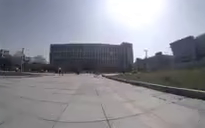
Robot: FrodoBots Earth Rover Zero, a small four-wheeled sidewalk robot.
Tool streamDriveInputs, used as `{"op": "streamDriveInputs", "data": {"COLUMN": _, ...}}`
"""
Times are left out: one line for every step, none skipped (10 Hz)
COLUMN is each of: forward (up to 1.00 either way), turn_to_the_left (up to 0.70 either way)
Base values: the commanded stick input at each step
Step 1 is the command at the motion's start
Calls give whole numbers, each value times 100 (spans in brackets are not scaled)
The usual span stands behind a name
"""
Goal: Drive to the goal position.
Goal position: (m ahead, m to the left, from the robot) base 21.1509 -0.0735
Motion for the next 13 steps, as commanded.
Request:
{"op": "streamDriveInputs", "data": {"forward": 70, "turn_to_the_left": 11}}
{"op": "streamDriveInputs", "data": {"forward": 70, "turn_to_the_left": 7}}
{"op": "streamDriveInputs", "data": {"forward": 70, "turn_to_the_left": 3}}
{"op": "streamDriveInputs", "data": {"forward": 70, "turn_to_the_left": 0}}
{"op": "streamDriveInputs", "data": {"forward": 70, "turn_to_the_left": 0}}
{"op": "streamDriveInputs", "data": {"forward": 70, "turn_to_the_left": 0}}
{"op": "streamDriveInputs", "data": {"forward": 70, "turn_to_the_left": 0}}
{"op": "streamDriveInputs", "data": {"forward": 70, "turn_to_the_left": 0}}
{"op": "streamDriveInputs", "data": {"forward": 70, "turn_to_the_left": 0}}
{"op": "streamDriveInputs", "data": {"forward": 70, "turn_to_the_left": 0}}
{"op": "streamDriveInputs", "data": {"forward": 70, "turn_to_the_left": 0}}
{"op": "streamDriveInputs", "data": {"forward": 70, "turn_to_the_left": 0}}
{"op": "streamDriveInputs", "data": {"forward": 70, "turn_to_the_left": 0}}
